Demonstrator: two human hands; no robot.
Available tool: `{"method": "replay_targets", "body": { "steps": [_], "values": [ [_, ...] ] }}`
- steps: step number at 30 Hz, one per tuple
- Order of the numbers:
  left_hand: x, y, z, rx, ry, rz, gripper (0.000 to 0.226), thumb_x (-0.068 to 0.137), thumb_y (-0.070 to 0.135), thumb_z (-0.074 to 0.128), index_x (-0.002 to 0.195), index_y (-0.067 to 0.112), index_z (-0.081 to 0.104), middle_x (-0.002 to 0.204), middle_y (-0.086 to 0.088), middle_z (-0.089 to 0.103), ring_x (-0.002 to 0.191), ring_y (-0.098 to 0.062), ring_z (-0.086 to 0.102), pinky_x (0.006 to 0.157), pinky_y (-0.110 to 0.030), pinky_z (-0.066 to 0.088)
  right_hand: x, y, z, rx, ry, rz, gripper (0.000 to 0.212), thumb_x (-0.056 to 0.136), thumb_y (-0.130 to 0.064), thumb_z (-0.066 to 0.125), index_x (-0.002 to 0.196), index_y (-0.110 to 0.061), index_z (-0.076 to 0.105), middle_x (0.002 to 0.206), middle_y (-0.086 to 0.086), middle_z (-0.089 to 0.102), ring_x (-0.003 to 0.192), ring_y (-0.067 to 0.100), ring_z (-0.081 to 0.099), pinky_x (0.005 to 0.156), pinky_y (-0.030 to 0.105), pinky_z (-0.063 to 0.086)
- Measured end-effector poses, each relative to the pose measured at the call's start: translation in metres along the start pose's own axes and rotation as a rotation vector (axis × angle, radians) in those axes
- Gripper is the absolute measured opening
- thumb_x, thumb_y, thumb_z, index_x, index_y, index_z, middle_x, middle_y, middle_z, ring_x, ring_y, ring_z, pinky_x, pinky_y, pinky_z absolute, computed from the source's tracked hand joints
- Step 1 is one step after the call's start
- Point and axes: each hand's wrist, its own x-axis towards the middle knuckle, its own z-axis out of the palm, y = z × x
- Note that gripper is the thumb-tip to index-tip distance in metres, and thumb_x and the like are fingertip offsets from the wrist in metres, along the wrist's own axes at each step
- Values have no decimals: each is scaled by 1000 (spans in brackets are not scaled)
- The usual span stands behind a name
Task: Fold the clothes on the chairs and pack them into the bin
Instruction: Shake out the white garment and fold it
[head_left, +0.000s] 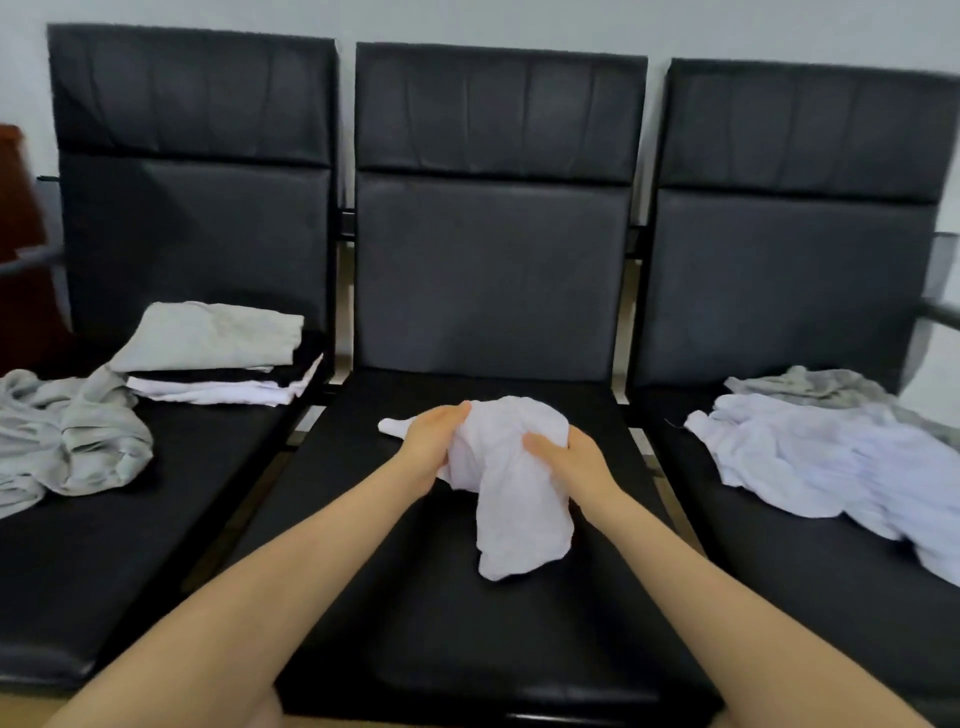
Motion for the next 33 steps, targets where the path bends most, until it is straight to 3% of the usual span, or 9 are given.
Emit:
{"method": "replay_targets", "body": {
  "steps": [4,11,13,16,20,22,25,29,33],
  "values": [
    [13,8,0,196,165,-38,27,98,41,42,90,25,62,85,5,62,78,-10,57,60,-23,37,9,7,-16,-30,107,59,34,91,-37,62,121,-22,59,102,-6,59,86,9,53,75,25,44],
    [7,23,-11,-57,248,173,19,93,36,55,80,24,64,86,2,67,87,-18,62,83,-38,51,6,-15,-28,110,161,35,10,91,-31,60,83,-35,56,87,-10,60,79,5,55,61,23,42],
    [0,37,-9,-111,248,216,19,92,36,55,79,25,64,89,3,67,90,-18,63,87,-39,50,-3,-29,-31,241,90,63,3,90,-29,63,93,-29,64,95,-4,66,88,15,63,71,30,51],
    [-12,64,-13,-236,211,266,22,85,42,60,67,31,67,79,9,69,86,-15,64,81,-35,53,-14,-52,-38,459,10,106,33,84,-31,69,112,-15,67,107,7,71,99,27,67,88,41,53],
    [-19,79,-17,-173,155,276,19,85,40,63,71,28,69,83,6,71,84,-15,65,69,-28,51,-21,-85,-36,719,-15,182,36,96,-28,55,130,-16,54,113,-2,63,101,17,60,65,19,52],
    [-16,61,-18,-76,177,226,15,90,32,61,79,24,65,90,5,66,86,-13,61,67,-25,46,-17,-81,-26,733,35,248,35,101,-22,45,134,-12,51,116,-1,59,109,16,54,73,13,48],
    [-15,28,-21,89,244,146,23,96,32,52,75,22,52,79,5,53,72,-9,50,63,-24,39,-20,-49,-10,859,-54,324,34,96,-25,53,125,-7,56,114,11,65,113,28,59,98,36,47],
    [-21,9,-17,353,203,251,24,97,35,47,83,15,52,84,-3,53,76,-14,48,74,-31,40,-14,-14,-23,603,16,272,50,97,-16,54,144,-8,39,143,18,44,124,35,51,102,42,46],
    [-27,-18,-6,611,-21,249,36,92,42,53,73,11,54,73,-1,51,66,-11,47,66,-30,44,-7,4,-32,164,41,257,30,95,-22,58,118,-3,63,107,14,68,95,23,67,87,33,54]
  ]
}}
